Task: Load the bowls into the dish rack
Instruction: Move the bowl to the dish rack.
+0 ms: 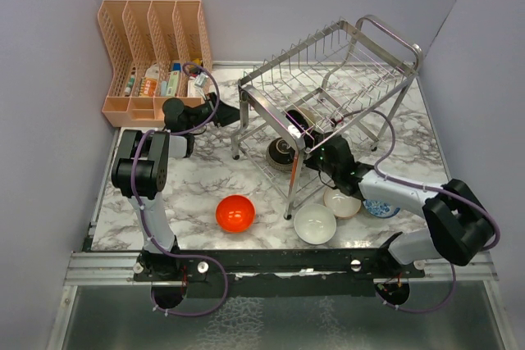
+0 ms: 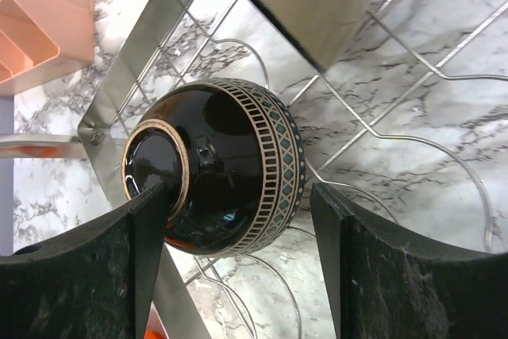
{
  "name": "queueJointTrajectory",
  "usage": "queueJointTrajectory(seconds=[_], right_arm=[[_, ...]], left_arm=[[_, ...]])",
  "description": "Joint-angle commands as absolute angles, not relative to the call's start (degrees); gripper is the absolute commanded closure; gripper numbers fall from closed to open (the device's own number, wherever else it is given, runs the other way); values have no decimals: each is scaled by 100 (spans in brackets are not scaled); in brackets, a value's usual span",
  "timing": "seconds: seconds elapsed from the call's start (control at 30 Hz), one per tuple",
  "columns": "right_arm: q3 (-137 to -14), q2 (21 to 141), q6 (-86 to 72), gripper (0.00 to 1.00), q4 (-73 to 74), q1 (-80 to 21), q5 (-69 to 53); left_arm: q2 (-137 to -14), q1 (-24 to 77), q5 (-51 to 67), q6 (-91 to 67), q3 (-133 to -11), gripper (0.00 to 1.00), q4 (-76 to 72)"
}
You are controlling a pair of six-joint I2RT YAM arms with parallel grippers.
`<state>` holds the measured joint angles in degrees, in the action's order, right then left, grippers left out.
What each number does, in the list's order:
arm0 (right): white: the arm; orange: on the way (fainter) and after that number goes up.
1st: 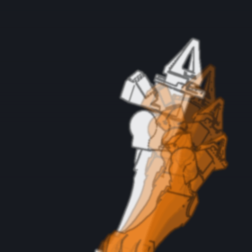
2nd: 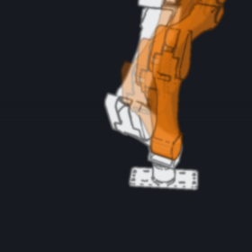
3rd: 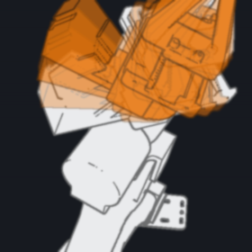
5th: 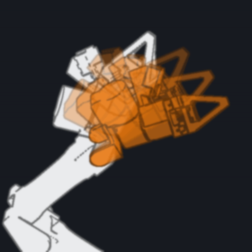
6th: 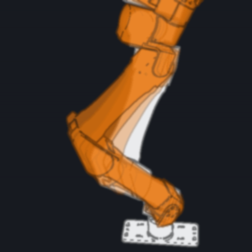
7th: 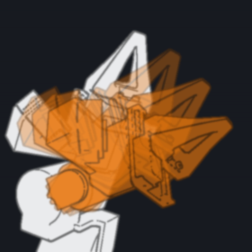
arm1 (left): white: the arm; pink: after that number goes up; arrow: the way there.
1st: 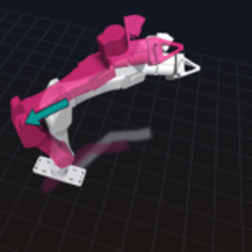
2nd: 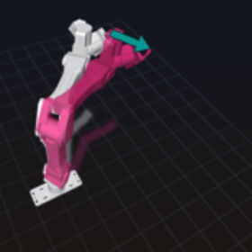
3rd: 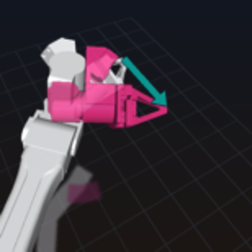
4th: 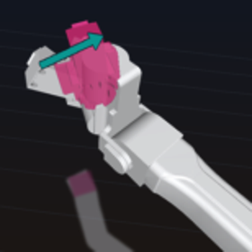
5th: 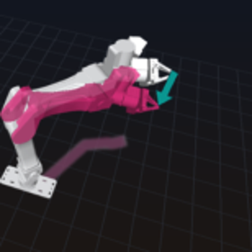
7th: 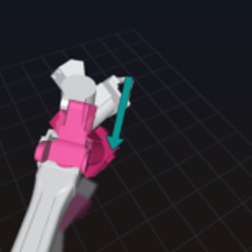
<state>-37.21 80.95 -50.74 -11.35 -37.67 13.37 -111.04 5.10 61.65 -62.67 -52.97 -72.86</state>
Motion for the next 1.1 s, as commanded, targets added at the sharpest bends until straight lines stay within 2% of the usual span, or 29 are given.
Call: queueJointTrajectory(seconds=[0.0, 0.63, 1.07], right_arm=[[-3385, 7825, -4961, 30, -151, -3620, 1718], [-3139, 6593, -5291, 27, 1302, -2880, 2568], [-3364, 7088, -4871, 26, 334, -1956, 2733]], left_arm=[[-11075, 554, 6157, -6054, -5455, 61, -7218], [-10989, 620, 6113, -5624, -5523, 61, -6612], [-10973, 650, 6100, -5457, -5498, 61, -6432]])
